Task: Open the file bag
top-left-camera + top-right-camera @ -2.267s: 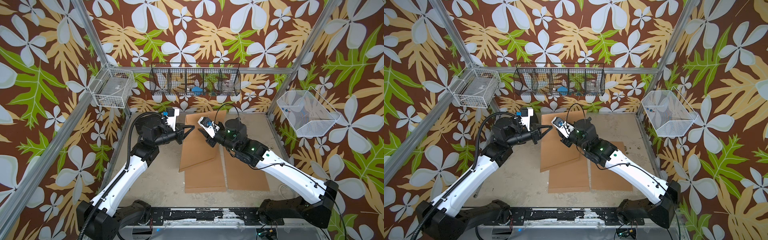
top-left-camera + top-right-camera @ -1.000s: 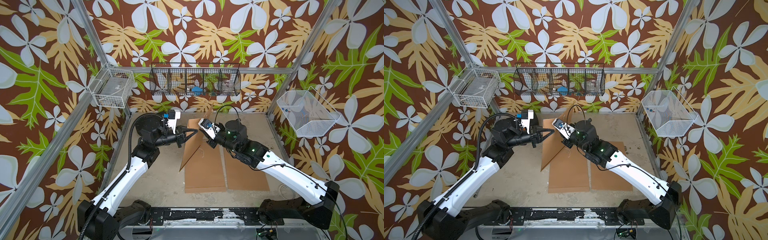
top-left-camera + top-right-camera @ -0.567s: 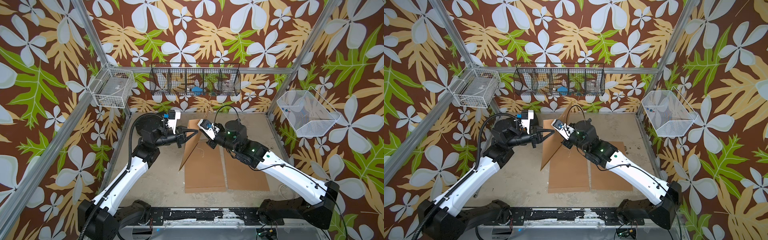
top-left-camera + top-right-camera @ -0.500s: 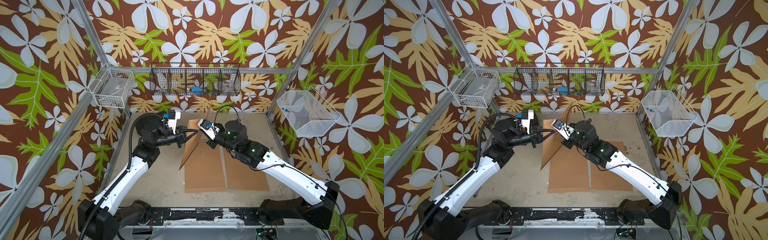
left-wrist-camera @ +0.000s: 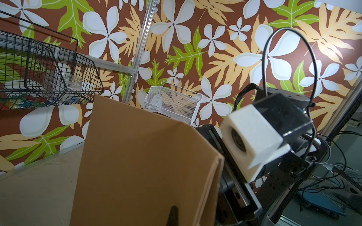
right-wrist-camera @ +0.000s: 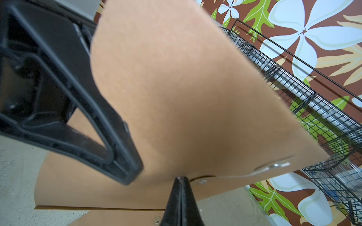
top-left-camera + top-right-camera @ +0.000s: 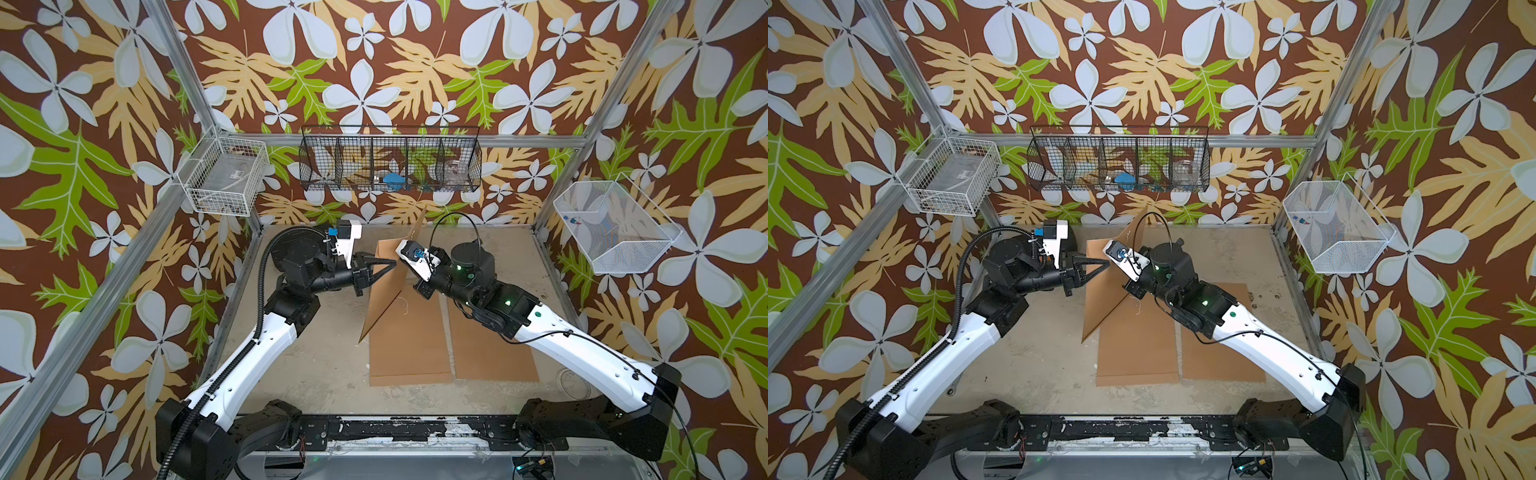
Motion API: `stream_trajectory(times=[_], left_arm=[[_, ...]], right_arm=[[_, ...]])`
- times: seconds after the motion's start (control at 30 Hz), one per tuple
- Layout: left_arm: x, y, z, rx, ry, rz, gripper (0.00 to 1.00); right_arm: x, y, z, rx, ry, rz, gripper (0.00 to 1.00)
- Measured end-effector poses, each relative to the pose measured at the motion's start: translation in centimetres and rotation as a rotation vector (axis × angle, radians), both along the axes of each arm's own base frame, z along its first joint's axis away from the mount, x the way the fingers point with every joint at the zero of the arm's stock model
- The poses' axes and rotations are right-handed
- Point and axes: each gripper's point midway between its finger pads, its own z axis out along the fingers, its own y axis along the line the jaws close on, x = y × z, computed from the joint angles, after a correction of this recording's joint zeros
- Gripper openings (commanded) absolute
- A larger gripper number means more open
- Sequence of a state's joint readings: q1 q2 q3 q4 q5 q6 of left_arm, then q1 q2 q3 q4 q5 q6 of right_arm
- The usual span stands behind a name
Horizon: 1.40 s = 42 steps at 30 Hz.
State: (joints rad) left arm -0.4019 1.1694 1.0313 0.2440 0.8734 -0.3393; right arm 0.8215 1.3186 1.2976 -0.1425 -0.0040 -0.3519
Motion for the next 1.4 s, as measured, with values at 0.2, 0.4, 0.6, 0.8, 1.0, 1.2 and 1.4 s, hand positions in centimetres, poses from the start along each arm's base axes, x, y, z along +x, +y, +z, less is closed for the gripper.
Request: stream_trajectory(times=[0.2,0.4,0.6,0.8,1.0,1.2,1.4], left_arm=[[-0.1,0.1,0.0,-0.001,-0.001,0.004,0.0],[-0.2,0.2,0.3,-0.004,-0.008,0.006,0.0],[-0.3,0.3,0.4,-0.007,-0.011,0.01,0.0],[-0.3,0.6,0.7,-0.021,-0.02,0.02,0.0],[-0.2,1.0,0.9,-0.036,-0.026,0.029,0.0],[-0.3,1.2,1.3,-0.049,-0.029,0.032,0.0],[-0.4,1.4,1.5,-0.058,-0.04,0.036,0.0]], right_arm=[[0.0,0.0,-0.1,-0.002,0.0,0.0,0.0],[0.0,0.1,-0.2,0.001,-0.002,0.0,0.0],[-0.1,0.2,-0.2,0.003,-0.001,0.008,0.0],[-0.3,0.4,-0.4,0.006,0.007,0.023,0.0],[-0.4,0.5,-1.4,0.0,0.023,0.027,0.0],[-0.6,0.3,-2.3,0.005,0.045,0.023,0.0],[-0.6,-0.1,-2.1,0.027,0.044,0.003,0.0]])
